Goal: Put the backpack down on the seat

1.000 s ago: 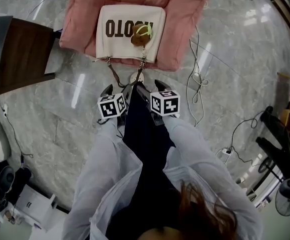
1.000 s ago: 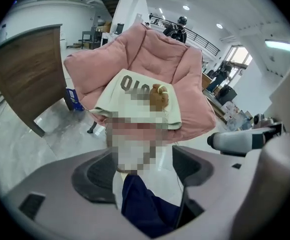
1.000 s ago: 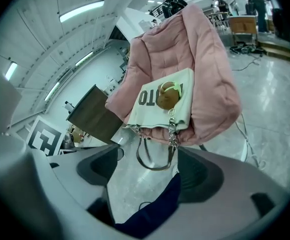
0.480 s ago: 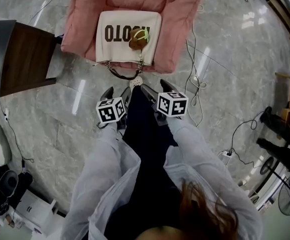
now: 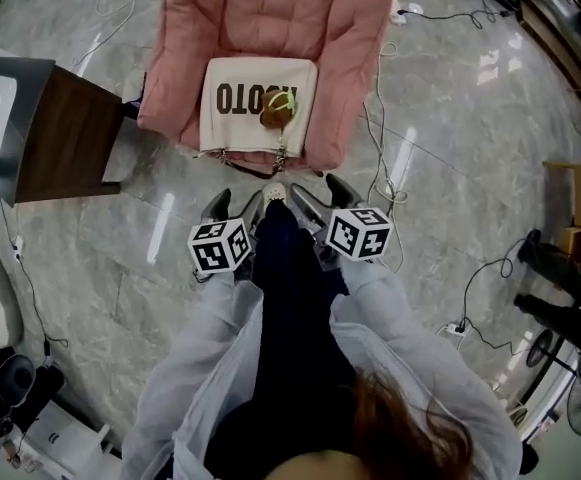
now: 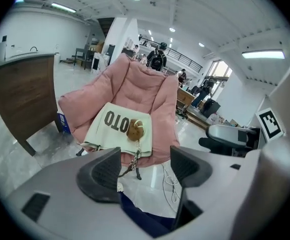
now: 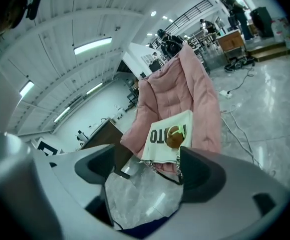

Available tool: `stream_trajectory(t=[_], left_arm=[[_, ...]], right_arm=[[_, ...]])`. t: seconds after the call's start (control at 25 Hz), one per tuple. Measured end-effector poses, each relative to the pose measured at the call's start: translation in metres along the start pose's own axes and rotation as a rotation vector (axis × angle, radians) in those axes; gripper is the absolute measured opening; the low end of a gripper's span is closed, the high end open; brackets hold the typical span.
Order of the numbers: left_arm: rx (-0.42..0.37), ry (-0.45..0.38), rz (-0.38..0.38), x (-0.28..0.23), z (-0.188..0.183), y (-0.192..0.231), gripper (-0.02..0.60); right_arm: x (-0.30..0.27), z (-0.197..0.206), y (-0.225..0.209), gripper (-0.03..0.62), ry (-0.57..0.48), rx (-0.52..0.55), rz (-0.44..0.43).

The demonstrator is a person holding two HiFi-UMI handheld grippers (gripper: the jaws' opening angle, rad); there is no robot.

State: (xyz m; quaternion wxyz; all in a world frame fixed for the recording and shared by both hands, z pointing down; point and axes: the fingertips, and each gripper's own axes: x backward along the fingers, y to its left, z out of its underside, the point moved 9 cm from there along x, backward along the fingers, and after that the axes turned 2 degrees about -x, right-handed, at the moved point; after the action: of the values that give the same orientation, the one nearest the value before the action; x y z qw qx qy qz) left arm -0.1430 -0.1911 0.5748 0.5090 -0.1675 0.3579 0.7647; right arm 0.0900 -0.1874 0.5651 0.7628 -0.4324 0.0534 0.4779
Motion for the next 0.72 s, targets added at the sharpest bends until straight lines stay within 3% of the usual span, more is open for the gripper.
stream_trajectory(t=[0.24,0.48,0.56,0.72], left_arm=[[-0.064,-0.103,0.014,0.023,-0.038,-0.027,0.280],[-0.142,-0.195,0.024,0.048,-0.070,-0.049,0.162],[-0.204,-0.235,0.065,0.053,-0.081,-0.058,0.095],[-0.273,-0.286,0.159,0.059,-0.103,-0.074,0.064]], right_arm=[[0.032,-0.031,0.028,0.385,-0.112,0.047,-0.050],[0.061,-0.061,0.049,0.345,-0.166,0.118,-0.064],[0.073,-0.073,0.056,0.304,-0.205,0.158,-0.059],[0.096,-0.091,0.062,0.209,-0.294,0.194,-0.039]])
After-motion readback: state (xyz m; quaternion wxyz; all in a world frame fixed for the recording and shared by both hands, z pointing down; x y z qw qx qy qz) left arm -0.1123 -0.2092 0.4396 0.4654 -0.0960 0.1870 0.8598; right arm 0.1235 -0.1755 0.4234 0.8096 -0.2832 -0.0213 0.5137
